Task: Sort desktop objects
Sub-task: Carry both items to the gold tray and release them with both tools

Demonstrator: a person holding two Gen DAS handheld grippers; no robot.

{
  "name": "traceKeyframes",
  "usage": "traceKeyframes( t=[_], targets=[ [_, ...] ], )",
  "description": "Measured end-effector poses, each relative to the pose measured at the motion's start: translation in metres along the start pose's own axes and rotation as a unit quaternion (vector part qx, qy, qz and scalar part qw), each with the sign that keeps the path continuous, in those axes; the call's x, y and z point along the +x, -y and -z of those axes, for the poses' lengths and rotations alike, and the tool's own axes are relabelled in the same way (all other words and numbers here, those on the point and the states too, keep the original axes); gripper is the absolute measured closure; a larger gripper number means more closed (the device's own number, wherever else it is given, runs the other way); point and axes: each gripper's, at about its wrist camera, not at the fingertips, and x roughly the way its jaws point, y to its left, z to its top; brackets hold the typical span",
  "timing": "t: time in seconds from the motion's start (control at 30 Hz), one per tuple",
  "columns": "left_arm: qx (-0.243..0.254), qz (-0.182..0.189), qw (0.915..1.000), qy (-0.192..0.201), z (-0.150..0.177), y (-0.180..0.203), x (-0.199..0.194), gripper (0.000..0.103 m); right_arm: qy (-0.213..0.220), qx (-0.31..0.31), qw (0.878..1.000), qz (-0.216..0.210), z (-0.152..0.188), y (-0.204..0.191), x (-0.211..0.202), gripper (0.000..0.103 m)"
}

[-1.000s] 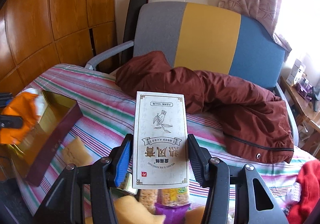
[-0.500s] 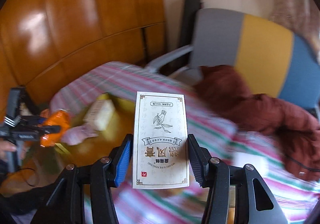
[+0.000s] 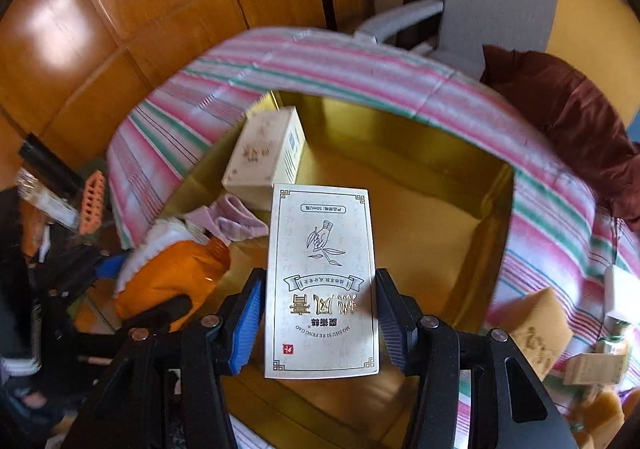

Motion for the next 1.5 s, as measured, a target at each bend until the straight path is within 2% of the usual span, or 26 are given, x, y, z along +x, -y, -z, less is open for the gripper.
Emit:
traceKeyframes(
  t=[0.4,0.5,0.7,0.73,0.8,0.9,0.93,1.17,1.3,1.43,1.5],
  targets=[
    [-0.043,0.035,0.9985,0.003,0.001,-0.02,-0.006,0.04,-0.03,0.02,0.999,0.0,-0.011,-0.017,0.027,0.047],
    [-0.054,0.046,0.9975,0.009,0.001,-0.024,-0.016,0.04,-0.033,0.041,0.998,-0.015,-0.008,-0.014,0.027,0.047],
    [-0.07,0.064,0.9948,0.037,0.007,-0.029,-0.038,0.044,-0.019,0.073,0.996,-0.039,0.001,-0.005,0.015,0.039],
    [-0.069,0.069,0.9946,0.034,0.009,-0.027,-0.037,0.045,-0.013,0.082,0.995,-0.049,0.004,-0.003,0.01,0.035],
    [-0.061,0.071,0.9954,0.02,0.011,-0.019,-0.028,0.048,-0.003,0.093,0.993,-0.067,0.008,-0.002,0.005,0.034],
    [-0.057,0.054,0.9969,0.002,0.014,-0.007,-0.014,0.049,0.003,0.111,0.985,-0.136,0.016,-0.003,-0.001,0.027],
    [-0.067,0.051,0.9965,-0.003,0.014,-0.006,-0.01,0.05,0.005,0.113,0.984,-0.137,0.017,-0.003,-0.002,0.027],
    [-0.078,0.049,0.9957,0.015,0.013,-0.007,-0.02,0.045,0.053,0.097,0.989,-0.099,0.034,0.003,-0.034,0.019],
    [-0.082,0.061,0.9943,0.029,0.01,-0.005,-0.031,0.045,0.103,0.06,0.992,-0.046,0.05,0.004,-0.058,0.014],
    [-0.086,0.075,0.9927,0.039,0.004,-0.001,-0.039,0.045,0.176,0.021,0.983,0.047,0.075,0.002,-0.092,0.008],
    [-0.081,0.082,0.9925,0.041,0.003,0.004,-0.04,0.045,0.187,0.029,0.981,0.054,0.083,0.01,-0.099,0.005]
  ],
)
